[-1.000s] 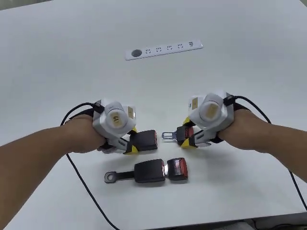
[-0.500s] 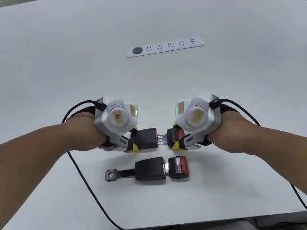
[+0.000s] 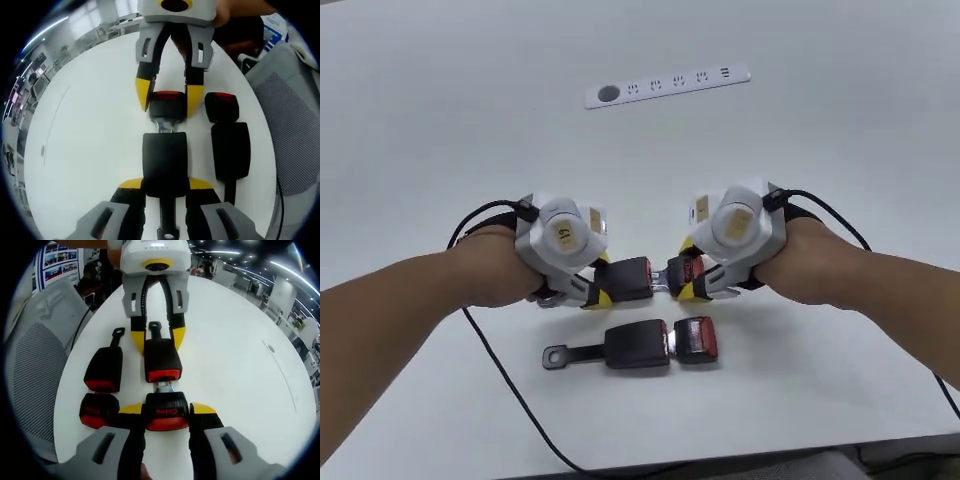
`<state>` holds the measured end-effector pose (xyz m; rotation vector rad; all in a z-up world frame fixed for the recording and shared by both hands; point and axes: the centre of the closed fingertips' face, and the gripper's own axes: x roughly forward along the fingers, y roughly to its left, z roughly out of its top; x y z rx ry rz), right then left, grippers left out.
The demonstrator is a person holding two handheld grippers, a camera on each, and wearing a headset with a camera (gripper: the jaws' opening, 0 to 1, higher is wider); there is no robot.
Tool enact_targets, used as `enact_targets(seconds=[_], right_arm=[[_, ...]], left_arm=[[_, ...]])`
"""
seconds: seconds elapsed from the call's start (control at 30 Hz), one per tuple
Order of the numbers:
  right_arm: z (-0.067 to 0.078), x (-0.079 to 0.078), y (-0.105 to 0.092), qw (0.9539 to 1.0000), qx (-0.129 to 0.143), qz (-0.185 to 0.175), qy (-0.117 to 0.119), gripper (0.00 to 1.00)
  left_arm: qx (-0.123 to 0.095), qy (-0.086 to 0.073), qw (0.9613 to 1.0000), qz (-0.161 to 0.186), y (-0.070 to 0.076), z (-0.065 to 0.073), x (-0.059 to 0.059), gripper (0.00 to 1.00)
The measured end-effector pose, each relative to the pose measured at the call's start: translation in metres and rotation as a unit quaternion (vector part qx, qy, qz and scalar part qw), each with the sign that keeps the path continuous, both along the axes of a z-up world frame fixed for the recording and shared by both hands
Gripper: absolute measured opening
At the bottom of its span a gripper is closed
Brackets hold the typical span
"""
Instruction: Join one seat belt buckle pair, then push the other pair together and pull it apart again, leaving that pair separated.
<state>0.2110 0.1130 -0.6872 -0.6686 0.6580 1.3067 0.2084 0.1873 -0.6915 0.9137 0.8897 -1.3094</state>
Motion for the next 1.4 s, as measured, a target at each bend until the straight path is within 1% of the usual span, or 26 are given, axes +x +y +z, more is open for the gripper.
enact_targets(seconds=[0.13,0.37,0.43,0.47,0.5,0.53,0.73,0.93,1.03,1.17,1.3,1.4], right_arm=[[0.001,0.000,0.001,1.0000,0.006,0.001,0.005,0.31],[0.002,0.000,0.004,0.9999,0.008,0.008,0.003,0.31],[0.002,0.000,0.010,0.9998,0.015,0.011,0.006,0.31],[0.002,-0.001,0.014,0.9998,0.013,0.012,0.006,0.31],[0.001,-0.001,0.016,0.9998,0.006,0.017,-0.001,0.31],[0.001,0.002,0.016,0.9999,0.005,0.015,0.001,0.31],[0.000,0.002,0.015,0.9999,0.004,0.013,0.001,0.31],[-0.001,0.003,0.014,0.9999,0.000,0.012,-0.005,0.32],[-0.001,0.002,0.014,0.9999,0.001,0.011,-0.005,0.32],[0.000,0.001,0.014,0.9998,-0.006,0.017,-0.008,0.32],[0.001,0.000,0.013,0.9999,-0.006,0.015,-0.005,0.32],[-0.001,0.000,0.012,0.9998,-0.007,0.016,-0.005,0.32]], left_arm=[[-0.004,0.001,1.0000,-0.003,-0.001,0.001,-0.001,0.30],[-0.005,0.003,1.0000,-0.007,-0.003,0.003,-0.002,0.30],[-0.003,0.003,0.9999,-0.010,-0.004,0.004,-0.003,0.30],[-0.002,0.002,0.9999,-0.013,-0.005,0.005,-0.004,0.30],[0.000,0.002,0.9999,-0.014,-0.005,0.005,-0.004,0.30],[0.001,0.002,0.9999,-0.013,-0.004,0.005,-0.004,0.30],[-0.001,0.002,0.9999,-0.011,-0.002,0.003,-0.001,0.30],[-0.004,0.003,0.9999,-0.009,-0.002,0.004,-0.002,0.30],[-0.003,0.003,1.0000,-0.006,-0.003,0.004,-0.002,0.30],[-0.001,0.003,1.0000,-0.006,-0.002,0.003,-0.001,0.30],[-0.007,0.006,0.9999,-0.005,-0.001,0.003,0.000,0.30],[-0.008,0.005,0.9999,-0.004,-0.001,0.003,0.000,0.30]])
